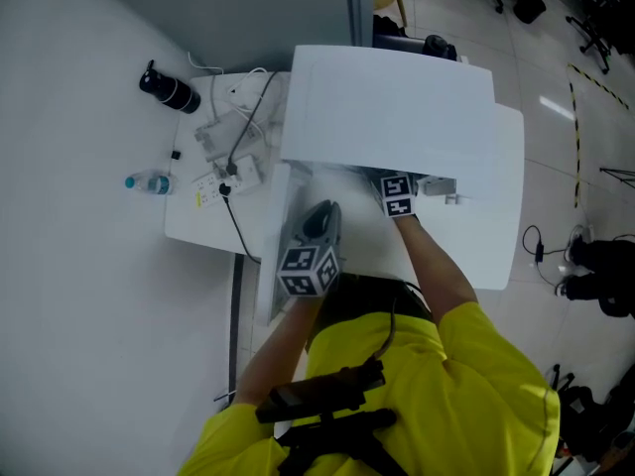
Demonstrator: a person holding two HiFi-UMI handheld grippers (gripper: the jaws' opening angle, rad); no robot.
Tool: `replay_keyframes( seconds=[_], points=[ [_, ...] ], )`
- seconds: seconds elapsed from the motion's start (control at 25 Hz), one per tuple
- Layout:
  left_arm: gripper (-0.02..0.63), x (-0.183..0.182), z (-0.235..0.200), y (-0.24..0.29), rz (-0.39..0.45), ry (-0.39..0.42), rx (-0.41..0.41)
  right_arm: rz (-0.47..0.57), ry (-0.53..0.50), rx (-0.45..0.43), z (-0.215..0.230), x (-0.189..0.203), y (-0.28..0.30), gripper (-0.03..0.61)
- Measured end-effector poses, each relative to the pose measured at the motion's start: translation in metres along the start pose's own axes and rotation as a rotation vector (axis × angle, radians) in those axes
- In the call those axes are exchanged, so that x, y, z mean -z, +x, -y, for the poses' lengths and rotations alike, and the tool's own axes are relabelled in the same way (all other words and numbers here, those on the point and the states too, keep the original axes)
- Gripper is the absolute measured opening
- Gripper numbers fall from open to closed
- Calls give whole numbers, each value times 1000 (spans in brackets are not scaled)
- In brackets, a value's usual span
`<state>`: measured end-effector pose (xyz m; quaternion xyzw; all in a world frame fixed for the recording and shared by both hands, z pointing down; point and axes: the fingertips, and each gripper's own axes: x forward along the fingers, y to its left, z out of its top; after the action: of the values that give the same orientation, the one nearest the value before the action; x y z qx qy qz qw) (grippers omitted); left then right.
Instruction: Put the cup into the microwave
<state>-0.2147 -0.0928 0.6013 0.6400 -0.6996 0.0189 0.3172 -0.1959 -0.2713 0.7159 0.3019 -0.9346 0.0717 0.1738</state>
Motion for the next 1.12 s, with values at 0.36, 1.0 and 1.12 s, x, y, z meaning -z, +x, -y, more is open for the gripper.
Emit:
replay_keyframes(
  seconds=[0.36, 1.0, 1.12],
  points=[
    [34, 4, -3, -3, -2, -16, -17, -89, 119, -107, -44, 16, -80, 551],
    [34, -74, 87, -77, 177, 82, 152, 176, 178, -11, 7, -148, -316, 3],
    [34, -76, 95, -78, 189, 97, 176, 178, 210, -12, 7, -145, -322, 3]
  ],
)
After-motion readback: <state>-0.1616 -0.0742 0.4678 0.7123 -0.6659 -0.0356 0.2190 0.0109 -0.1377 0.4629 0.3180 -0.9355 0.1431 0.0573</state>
